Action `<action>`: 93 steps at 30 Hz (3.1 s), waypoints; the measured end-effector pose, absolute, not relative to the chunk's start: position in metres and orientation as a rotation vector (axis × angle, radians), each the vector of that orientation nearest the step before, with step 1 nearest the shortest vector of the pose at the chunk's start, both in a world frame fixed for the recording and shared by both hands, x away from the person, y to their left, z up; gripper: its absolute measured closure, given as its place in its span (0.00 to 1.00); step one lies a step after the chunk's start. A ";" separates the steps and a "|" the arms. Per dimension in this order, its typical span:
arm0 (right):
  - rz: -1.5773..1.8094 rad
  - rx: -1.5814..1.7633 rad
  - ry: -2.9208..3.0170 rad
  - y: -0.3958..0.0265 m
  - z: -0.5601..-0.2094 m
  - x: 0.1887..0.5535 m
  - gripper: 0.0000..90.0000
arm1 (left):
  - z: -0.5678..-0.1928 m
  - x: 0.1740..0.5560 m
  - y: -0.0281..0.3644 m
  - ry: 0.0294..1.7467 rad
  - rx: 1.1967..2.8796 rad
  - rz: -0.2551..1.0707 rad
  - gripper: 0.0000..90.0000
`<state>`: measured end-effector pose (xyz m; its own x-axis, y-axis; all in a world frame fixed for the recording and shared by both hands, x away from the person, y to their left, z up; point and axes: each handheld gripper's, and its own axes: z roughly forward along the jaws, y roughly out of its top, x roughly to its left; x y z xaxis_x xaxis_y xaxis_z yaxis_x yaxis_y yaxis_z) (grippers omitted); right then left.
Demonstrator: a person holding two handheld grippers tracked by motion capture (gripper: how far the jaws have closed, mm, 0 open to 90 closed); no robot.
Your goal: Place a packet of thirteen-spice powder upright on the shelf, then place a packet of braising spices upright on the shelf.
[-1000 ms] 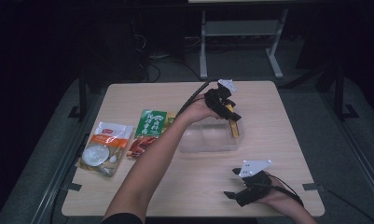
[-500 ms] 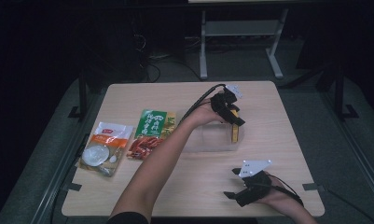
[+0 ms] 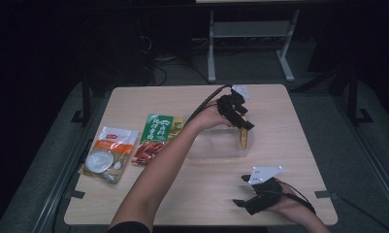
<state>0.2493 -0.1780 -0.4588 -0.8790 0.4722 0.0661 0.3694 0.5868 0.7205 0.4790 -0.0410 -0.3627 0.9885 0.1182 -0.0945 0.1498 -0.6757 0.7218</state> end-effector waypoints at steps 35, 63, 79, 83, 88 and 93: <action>1.118 0.720 2.694 -0.173 -0.463 0.252 0.16 | -0.335 0.383 0.100 0.286 2.237 0.046 0.23; 1.101 0.716 2.691 -0.170 -0.462 0.251 0.16 | -0.406 0.336 0.227 0.719 2.162 0.269 0.37; 1.091 0.730 2.697 -0.171 -0.464 0.253 0.16 | -0.428 0.383 0.256 1.022 2.094 0.381 0.52; 1.086 0.734 2.696 -0.171 -0.465 0.254 0.16 | -0.428 0.402 0.252 1.032 2.072 0.391 0.70; 1.082 0.741 2.696 -0.171 -0.465 0.254 0.16 | -0.428 0.435 0.240 1.059 2.076 0.383 0.94; 1.089 0.743 2.689 -0.174 -0.465 0.255 0.16 | -0.429 0.467 0.226 1.077 2.103 0.368 1.00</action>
